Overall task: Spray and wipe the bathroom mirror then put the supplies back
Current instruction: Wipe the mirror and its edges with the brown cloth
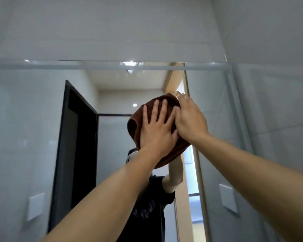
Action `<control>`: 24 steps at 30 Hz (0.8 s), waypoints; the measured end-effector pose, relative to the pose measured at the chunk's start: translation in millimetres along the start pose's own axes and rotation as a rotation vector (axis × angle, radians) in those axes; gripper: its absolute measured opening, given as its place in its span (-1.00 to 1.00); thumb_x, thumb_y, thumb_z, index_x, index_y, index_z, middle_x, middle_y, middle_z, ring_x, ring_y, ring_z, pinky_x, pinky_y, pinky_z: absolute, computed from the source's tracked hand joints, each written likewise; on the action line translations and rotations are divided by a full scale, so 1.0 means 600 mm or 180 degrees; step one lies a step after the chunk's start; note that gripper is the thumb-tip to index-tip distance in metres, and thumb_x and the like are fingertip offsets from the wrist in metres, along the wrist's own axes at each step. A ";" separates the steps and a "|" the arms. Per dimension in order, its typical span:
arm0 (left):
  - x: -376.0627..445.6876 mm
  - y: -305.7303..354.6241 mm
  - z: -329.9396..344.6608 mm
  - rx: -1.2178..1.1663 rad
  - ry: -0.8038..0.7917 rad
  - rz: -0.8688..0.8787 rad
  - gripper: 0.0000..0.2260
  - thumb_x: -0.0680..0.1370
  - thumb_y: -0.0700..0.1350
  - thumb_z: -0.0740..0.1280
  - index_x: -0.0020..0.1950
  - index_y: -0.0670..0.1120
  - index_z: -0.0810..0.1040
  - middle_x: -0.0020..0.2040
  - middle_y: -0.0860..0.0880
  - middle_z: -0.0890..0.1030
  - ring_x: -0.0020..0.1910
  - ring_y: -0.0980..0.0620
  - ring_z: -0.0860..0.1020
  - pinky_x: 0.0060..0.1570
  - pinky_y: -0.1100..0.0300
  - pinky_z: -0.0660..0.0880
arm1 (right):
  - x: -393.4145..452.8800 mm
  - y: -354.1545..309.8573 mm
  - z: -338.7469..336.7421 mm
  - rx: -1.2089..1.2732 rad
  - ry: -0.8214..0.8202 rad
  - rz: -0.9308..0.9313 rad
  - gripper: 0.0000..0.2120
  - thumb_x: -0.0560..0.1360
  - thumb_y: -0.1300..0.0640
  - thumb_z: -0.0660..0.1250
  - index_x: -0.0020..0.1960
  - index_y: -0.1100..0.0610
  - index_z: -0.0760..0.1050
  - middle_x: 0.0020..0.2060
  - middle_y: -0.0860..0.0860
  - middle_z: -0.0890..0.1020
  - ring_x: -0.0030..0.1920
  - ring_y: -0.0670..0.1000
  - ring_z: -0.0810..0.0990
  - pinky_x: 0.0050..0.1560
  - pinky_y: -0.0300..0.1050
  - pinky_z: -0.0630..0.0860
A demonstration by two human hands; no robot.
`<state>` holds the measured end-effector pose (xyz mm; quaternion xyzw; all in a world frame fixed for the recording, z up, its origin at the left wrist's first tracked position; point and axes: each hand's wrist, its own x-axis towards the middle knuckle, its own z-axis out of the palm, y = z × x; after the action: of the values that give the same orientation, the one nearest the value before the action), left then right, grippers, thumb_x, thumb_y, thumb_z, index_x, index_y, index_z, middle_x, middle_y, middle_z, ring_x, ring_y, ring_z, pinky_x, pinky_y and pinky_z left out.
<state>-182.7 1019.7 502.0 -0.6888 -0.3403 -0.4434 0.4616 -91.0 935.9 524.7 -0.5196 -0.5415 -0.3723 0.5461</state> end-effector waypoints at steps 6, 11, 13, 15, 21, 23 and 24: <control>-0.009 -0.034 -0.001 -0.0233 -0.0021 0.0544 -0.38 0.64 0.25 -0.03 0.64 0.05 -0.05 0.66 -0.06 -0.03 0.63 -0.08 -0.18 0.54 -0.21 -0.22 | 0.000 -0.008 0.021 0.0052 0.0098 0.0211 -0.54 0.69 0.07 0.04 0.59 0.02 0.17 0.54 0.05 0.30 0.51 0.08 0.31 0.46 0.07 0.34; -0.062 -0.151 -0.006 -0.0131 0.0215 0.0360 -0.42 0.62 0.28 0.04 0.61 0.14 0.16 0.64 -0.02 0.13 0.63 -0.07 0.01 0.55 -0.22 -0.05 | -0.004 -0.062 0.050 0.0055 0.0053 -0.0002 -0.54 0.69 0.06 0.04 0.58 0.02 0.19 0.52 0.05 0.33 0.49 0.09 0.34 0.43 0.07 0.36; -0.095 -0.208 -0.013 -0.0063 0.0241 0.0145 -0.43 0.62 0.28 0.02 0.62 0.14 0.16 0.64 -0.02 0.12 0.63 -0.07 0.02 0.54 -0.23 -0.03 | -0.005 -0.092 0.065 0.0029 0.0042 -0.0118 -0.55 0.69 0.06 0.05 0.57 0.03 0.21 0.50 0.06 0.36 0.46 0.10 0.37 0.39 0.06 0.39; -0.129 -0.267 -0.019 -0.0027 0.0238 -0.0010 -0.43 0.63 0.28 -0.01 0.62 0.14 0.12 0.65 -0.02 0.09 0.63 -0.07 0.00 0.55 -0.23 -0.04 | -0.006 -0.131 0.084 0.0064 0.0027 -0.0164 -0.56 0.69 0.07 0.06 0.56 0.04 0.21 0.51 0.07 0.35 0.46 0.10 0.37 0.40 0.04 0.39; -0.233 -0.461 -0.035 0.0128 0.0122 -0.0630 -0.42 0.63 0.26 -0.04 0.63 0.11 0.09 0.65 -0.04 0.09 0.63 -0.08 0.03 0.54 -0.23 0.01 | -0.018 -0.294 0.151 0.0389 -0.0113 -0.0507 -0.54 0.70 0.09 0.04 0.59 0.07 0.17 0.54 0.09 0.30 0.52 0.08 0.27 0.48 -0.02 0.25; -0.268 -0.518 -0.039 0.0130 0.0095 -0.0912 -0.42 0.63 0.24 -0.05 0.63 0.10 0.09 0.64 -0.06 0.10 0.62 -0.09 0.06 0.54 -0.23 0.04 | -0.026 -0.349 0.171 0.0555 -0.0186 -0.0647 -0.53 0.70 0.10 0.03 0.60 0.07 0.15 0.55 0.09 0.27 0.55 0.09 0.23 0.51 -0.02 0.19; -0.288 -0.547 -0.041 0.0122 0.0110 -0.1098 -0.42 0.63 0.23 -0.05 0.63 0.09 0.11 0.64 -0.07 0.12 0.61 -0.11 0.08 0.53 -0.24 0.07 | -0.031 -0.375 0.182 0.0617 -0.0233 -0.0719 -0.53 0.70 0.10 0.03 0.60 0.07 0.15 0.56 0.09 0.27 0.55 0.09 0.22 0.51 -0.02 0.17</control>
<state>-542.9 1098.7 456.1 -0.6035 -0.4540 -0.5212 0.3974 -334.1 997.6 529.7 -0.4134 -0.6495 -0.3582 0.5282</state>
